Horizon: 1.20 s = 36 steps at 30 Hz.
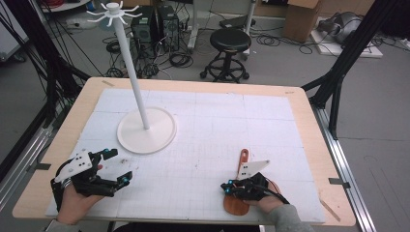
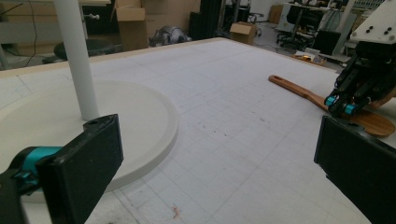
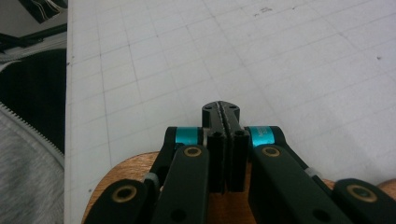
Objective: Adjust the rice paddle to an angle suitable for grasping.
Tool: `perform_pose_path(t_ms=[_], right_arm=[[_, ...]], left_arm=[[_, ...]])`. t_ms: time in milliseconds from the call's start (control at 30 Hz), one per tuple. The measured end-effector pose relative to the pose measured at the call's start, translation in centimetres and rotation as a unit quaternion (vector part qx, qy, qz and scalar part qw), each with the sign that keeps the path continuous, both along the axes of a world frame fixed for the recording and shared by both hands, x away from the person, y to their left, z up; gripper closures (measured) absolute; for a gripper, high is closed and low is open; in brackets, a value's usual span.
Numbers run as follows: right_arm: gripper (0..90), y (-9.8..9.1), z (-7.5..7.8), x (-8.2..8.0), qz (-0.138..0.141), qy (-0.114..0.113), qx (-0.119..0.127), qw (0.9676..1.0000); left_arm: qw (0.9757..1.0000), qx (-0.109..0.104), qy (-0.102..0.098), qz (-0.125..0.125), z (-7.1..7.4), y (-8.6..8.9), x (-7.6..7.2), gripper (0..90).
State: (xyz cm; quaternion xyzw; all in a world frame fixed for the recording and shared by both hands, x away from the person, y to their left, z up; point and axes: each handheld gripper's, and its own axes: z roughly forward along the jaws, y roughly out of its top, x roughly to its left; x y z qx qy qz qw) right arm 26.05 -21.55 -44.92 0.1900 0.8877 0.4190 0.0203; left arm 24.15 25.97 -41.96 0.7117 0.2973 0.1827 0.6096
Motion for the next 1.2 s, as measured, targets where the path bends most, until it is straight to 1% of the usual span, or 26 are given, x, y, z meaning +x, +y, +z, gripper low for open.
perform_pose_path(t_ms=[67,167,233,300,367,400,467,567,633,700,867,900,967,1000,1033,1067,1100,1133,1167,1200], right_arm=[[89.0,-0.2,0.1,-0.1,0.001,0.002,-0.004,1.0],[89.0,-0.5,0.2,-0.4,0.002,-0.006,-0.013,0.9999],[88.9,-0.7,0.2,-0.5,0.0,-0.007,-0.015,0.9999],[89.0,-1.4,0.3,-0.8,0.001,-0.009,-0.021,0.9997],[89.0,-2.0,0.3,-0.9,0.001,-0.006,-0.021,0.9998],[89.0,-2.0,0.3,-0.9,0.001,-0.006,-0.021,0.9998],[89.0,-3.0,0.3,-1.1,-0.001,0.0,-0.02,0.9998],[89.0,-3.8,0.4,-1.1,-0.002,0.008,-0.018,0.9998],[89.0,-4.1,0.4,-1.2,-0.002,0.007,-0.021,0.9997],[89.0,-4.2,0.4,-1.2,0.002,0.002,-0.025,0.9997],[89.0,-4.5,0.5,-1.3,0.007,0.002,-0.027,0.9996],[89.0,-4.6,0.5,-1.2,0.008,0.005,-0.026,0.9996],[89.0,-4.8,0.5,-1.1,0.012,0.009,-0.019,0.9997],[89.0,-5.0,0.5,-1.0,0.011,0.007,-0.012,0.9998],[89.0,-5.0,0.5,-1.0,0.011,0.007,-0.012,0.9998],[88.9,-5.8,0.8,-0.7,-0.007,0.004,0.017,0.9998],[89.0,-6.3,1.0,-0.5,-0.02,-0.001,0.032,0.9993],[88.9,-6.9,1.2,-0.2,-0.035,-0.008,0.045,0.9983],[88.9,-6.9,1.2,-0.2,-0.035,-0.008,0.045,0.9983],[89.0,-8.2,1.4,0.3,-0.065,-0.014,0.069,0.9954]], left_arm=[[1.0,0.002,0.0,0.0,0.0,0.0,0.0,1.8],[1.0,0.009,0.002,-0.002,-0.1,-0.1,0.0,1.8],[1.0,0.007,0.003,-0.002,-0.1,-0.2,-0.1,1.8],[1.0,0.009,0.002,-0.001,-0.1,-0.1,-0.1,1.8],[1.0,0.008,0.003,0.0,-0.2,-0.1,-0.1,1.8],[1.0,0.008,0.003,0.0,-0.2,-0.1,-0.1,1.8],[1.0,0.006,0.005,0.001,-0.2,0.0,-0.1,1.7],[1.0,0.007,0.005,0.001,-0.2,0.0,-0.1,1.8],[1.0,0.008,0.005,0.0,-0.2,0.0,-0.1,1.8],[0.9999,0.01,0.006,0.001,-0.3,0.0,-0.1,1.8],[0.9999,0.011,0.005,-0.001,-0.2,0.0,-0.1,1.8],[0.9999,0.011,0.005,-0.001,-0.2,0.0,-0.1,1.8],[0.9999,0.01,0.007,0.001,-0.3,0.0,-0.1,1.8],[0.9999,0.01,0.007,0.001,-0.3,0.0,-0.1,1.8],[0.9999,0.012,0.007,-0.001,-0.3,0.0,-0.1,1.8],[0.9999,0.012,0.007,0.0,-0.3,-0.1,0.0,1.8],[0.9999,0.012,0.007,0.0,-0.3,-0.1,0.0,1.8],[0.9999,0.015,0.008,-0.002,-0.3,-0.1,0.0,1.8],[0.9999,0.015,0.008,-0.002,-0.3,-0.1,0.0,1.8],[0.9998,0.016,0.008,-0.002,-0.3,-0.1,0.0,1.8]])
